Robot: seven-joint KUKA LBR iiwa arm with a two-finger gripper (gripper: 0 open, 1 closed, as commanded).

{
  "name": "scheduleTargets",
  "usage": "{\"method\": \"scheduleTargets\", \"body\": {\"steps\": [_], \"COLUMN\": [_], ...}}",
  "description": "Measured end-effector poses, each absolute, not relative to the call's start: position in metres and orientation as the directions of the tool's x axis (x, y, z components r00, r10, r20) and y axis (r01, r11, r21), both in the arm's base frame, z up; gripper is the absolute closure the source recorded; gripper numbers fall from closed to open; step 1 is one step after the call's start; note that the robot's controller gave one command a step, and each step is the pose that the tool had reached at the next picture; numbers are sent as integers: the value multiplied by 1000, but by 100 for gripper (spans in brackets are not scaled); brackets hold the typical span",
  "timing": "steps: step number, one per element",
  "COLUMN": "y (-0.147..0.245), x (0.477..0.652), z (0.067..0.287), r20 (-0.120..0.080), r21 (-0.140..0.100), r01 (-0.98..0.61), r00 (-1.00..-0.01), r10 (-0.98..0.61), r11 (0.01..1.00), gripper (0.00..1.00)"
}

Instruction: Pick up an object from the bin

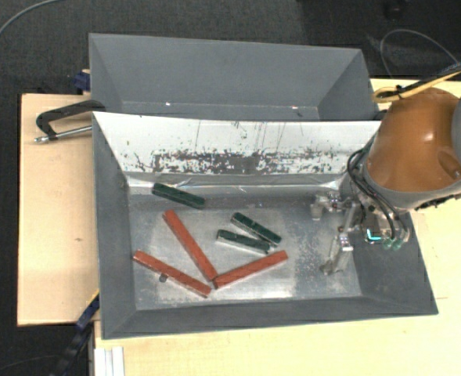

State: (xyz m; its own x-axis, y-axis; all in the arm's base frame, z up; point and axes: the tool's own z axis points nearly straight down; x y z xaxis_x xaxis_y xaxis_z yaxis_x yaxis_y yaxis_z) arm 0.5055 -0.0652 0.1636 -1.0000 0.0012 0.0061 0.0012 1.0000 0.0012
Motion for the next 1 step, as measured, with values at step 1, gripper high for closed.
{"method": "scheduleTargets", "body": {"steps": [1], "y": [-2], "x": [517], "z": [68], "r20": [2], "r21": [3], "r01": [-166], "r00": [-986], "r10": [-166], "r11": [986], "gripper": [0]}}
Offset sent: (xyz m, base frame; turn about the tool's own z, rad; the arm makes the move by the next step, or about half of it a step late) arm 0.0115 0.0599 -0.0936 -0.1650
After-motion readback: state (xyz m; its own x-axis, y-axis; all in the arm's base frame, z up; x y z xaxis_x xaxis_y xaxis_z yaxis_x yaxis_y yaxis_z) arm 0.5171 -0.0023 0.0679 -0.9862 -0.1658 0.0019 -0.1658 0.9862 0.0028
